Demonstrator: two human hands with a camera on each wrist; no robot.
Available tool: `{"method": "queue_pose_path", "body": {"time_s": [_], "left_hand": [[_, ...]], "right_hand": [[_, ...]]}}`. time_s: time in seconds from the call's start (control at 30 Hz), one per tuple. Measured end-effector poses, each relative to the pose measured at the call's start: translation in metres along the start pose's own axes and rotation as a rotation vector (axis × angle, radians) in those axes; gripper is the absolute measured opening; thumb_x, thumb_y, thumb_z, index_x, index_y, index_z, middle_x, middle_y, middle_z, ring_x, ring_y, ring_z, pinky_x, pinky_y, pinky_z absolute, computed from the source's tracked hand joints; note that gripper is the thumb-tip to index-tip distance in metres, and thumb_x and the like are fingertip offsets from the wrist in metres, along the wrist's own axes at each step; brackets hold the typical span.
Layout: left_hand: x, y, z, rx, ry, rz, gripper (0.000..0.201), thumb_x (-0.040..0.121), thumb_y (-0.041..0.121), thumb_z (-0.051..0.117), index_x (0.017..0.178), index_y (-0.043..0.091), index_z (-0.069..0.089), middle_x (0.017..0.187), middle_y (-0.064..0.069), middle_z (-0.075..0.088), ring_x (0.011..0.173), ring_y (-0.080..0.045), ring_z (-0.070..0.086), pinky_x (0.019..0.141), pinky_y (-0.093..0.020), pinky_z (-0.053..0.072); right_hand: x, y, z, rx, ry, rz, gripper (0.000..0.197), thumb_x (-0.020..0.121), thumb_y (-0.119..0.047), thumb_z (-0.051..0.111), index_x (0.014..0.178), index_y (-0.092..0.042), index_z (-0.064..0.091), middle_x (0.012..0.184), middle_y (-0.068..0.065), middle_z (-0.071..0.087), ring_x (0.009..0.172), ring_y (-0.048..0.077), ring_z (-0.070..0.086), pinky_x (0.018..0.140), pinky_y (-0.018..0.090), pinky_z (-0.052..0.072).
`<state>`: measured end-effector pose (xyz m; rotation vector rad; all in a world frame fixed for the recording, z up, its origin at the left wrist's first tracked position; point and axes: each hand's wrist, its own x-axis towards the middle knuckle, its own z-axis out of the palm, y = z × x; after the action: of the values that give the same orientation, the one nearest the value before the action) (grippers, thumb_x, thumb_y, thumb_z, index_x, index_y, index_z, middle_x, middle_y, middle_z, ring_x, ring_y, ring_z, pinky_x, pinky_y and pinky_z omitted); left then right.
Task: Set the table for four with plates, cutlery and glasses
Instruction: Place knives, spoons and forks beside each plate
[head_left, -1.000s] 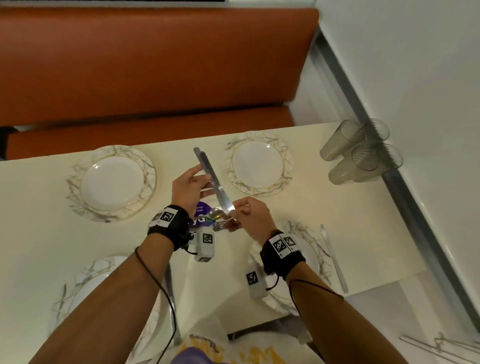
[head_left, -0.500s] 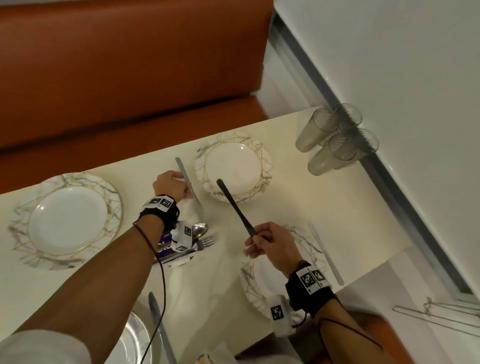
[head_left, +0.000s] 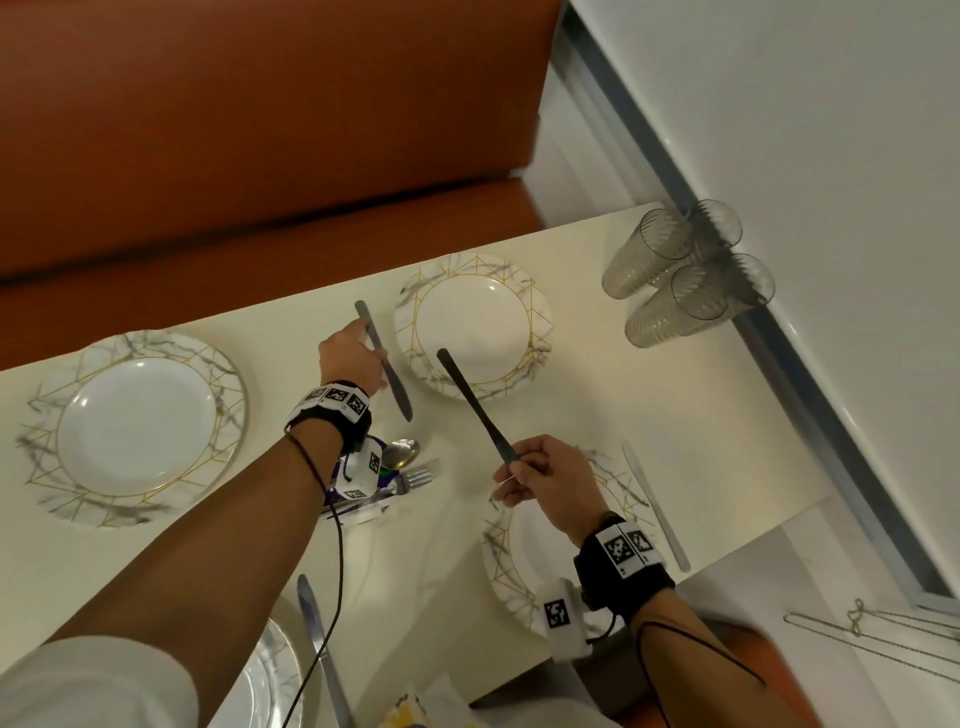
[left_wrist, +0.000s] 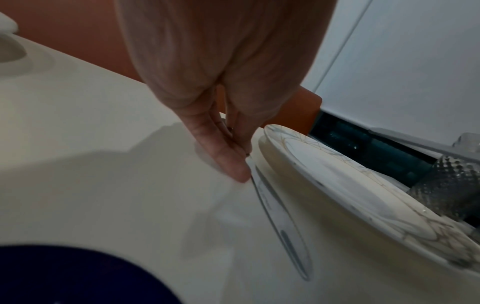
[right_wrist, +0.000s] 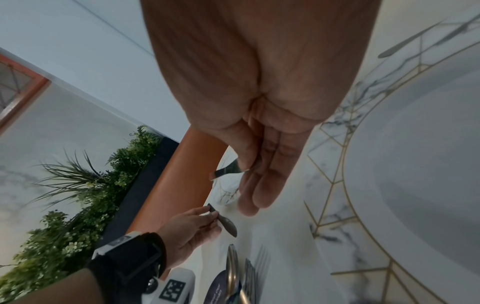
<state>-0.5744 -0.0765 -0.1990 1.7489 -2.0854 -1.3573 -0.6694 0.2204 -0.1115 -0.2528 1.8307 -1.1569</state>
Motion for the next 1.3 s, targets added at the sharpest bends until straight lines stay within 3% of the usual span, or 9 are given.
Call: {"method": "queue_pose_path", "body": {"time_s": [0.07,0.2,0.37,0.5,0.63,0.77,0.97,1.1,1.3], "left_hand": [[0.000,0.000,-0.001,-0.006,-0.008,0.000,0.052,0.095,0.008,0.072,0.143,0.021,0.058,0.103,-0.012,0.075,0.066,-0.022,0.075,0.044,-0.016,0.052],[-0.003,0.002,-0.003,-0.073,-0.031,-0.004,0.057,0.095,0.006,0.072,0.148,0.020,0.055,0.103,-0.012,0.075,0.071,-0.022,0.075,0.050,-0.017,0.055],[-0.022,0.001,-0.014,-0.145,-0.032,0.042,0.055,0.100,0.016,0.066,0.152,0.022,0.048,0.082,-0.005,0.069,0.066,-0.020,0.070,0.071,-0.035,0.064],[-0.056,-0.006,-0.021,-0.130,0.038,0.116,0.032,0.104,0.028,0.058,0.135,0.019,0.057,0.086,-0.002,0.065,0.083,-0.030,0.070,0.081,-0.048,0.062],[-0.110,0.005,-0.022,-0.331,-0.015,0.163,0.018,0.106,0.026,0.053,0.107,0.015,0.068,0.090,-0.009,0.075,0.073,-0.018,0.069,0.065,-0.032,0.057],[-0.159,0.010,-0.017,-0.523,-0.100,0.094,0.023,0.100,0.020,0.066,0.122,0.012,0.064,0.093,-0.012,0.077,0.079,-0.024,0.076,0.070,-0.041,0.064],[-0.197,-0.022,-0.038,-0.614,0.023,-0.019,0.026,0.098,0.004,0.065,0.122,0.015,0.064,0.094,-0.010,0.074,0.080,-0.021,0.074,0.064,-0.022,0.059],[-0.198,-0.071,-0.083,-0.557,0.126,-0.069,0.028,0.097,0.005,0.066,0.124,0.014,0.064,0.101,-0.011,0.071,0.085,-0.023,0.073,0.070,-0.034,0.062],[-0.176,-0.145,-0.181,-0.429,0.208,-0.154,0.026,0.094,0.001,0.067,0.118,0.011,0.063,0.096,-0.012,0.074,0.073,-0.023,0.067,0.068,-0.038,0.058]], "right_hand": [[0.001,-0.003,0.001,-0.010,-0.005,-0.004,0.013,0.098,0.009,0.051,0.110,0.007,0.057,0.086,0.022,0.075,0.074,0.043,0.074,0.064,0.039,0.062],[0.001,-0.006,0.003,-0.015,-0.019,-0.019,0.012,0.098,0.009,0.051,0.108,0.006,0.058,0.086,0.022,0.075,0.074,0.042,0.074,0.065,0.039,0.062],[0.000,-0.009,0.007,-0.001,-0.033,-0.037,0.012,0.098,0.009,0.052,0.108,0.006,0.058,0.086,0.022,0.075,0.073,0.041,0.074,0.065,0.039,0.062],[0.000,-0.011,0.019,0.033,-0.065,-0.069,0.013,0.099,0.007,0.052,0.110,0.006,0.057,0.087,0.022,0.075,0.075,0.043,0.074,0.069,0.045,0.063],[-0.004,-0.015,0.036,0.056,-0.113,-0.115,0.013,0.099,0.006,0.051,0.112,0.005,0.055,0.089,0.024,0.074,0.075,0.042,0.074,0.069,0.045,0.062],[-0.013,-0.016,0.051,0.064,-0.220,-0.136,0.013,0.098,0.007,0.055,0.110,0.004,0.053,0.091,0.025,0.074,0.072,0.043,0.072,0.069,0.048,0.061],[-0.034,0.000,0.071,-0.263,-0.426,-0.173,0.012,0.097,-0.015,0.063,0.108,-0.010,0.064,0.089,0.008,0.078,0.068,0.023,0.073,0.057,0.027,0.054],[-0.048,0.015,0.083,-0.351,-0.439,-0.178,0.013,0.096,-0.007,0.057,0.104,-0.006,0.068,0.092,0.012,0.077,0.068,0.019,0.069,0.053,0.013,0.047],[-0.057,0.028,0.124,-0.400,-0.413,-0.153,0.014,0.098,-0.009,0.055,0.100,-0.013,0.068,0.090,0.006,0.076,0.070,0.014,0.070,0.055,0.012,0.047]]}}
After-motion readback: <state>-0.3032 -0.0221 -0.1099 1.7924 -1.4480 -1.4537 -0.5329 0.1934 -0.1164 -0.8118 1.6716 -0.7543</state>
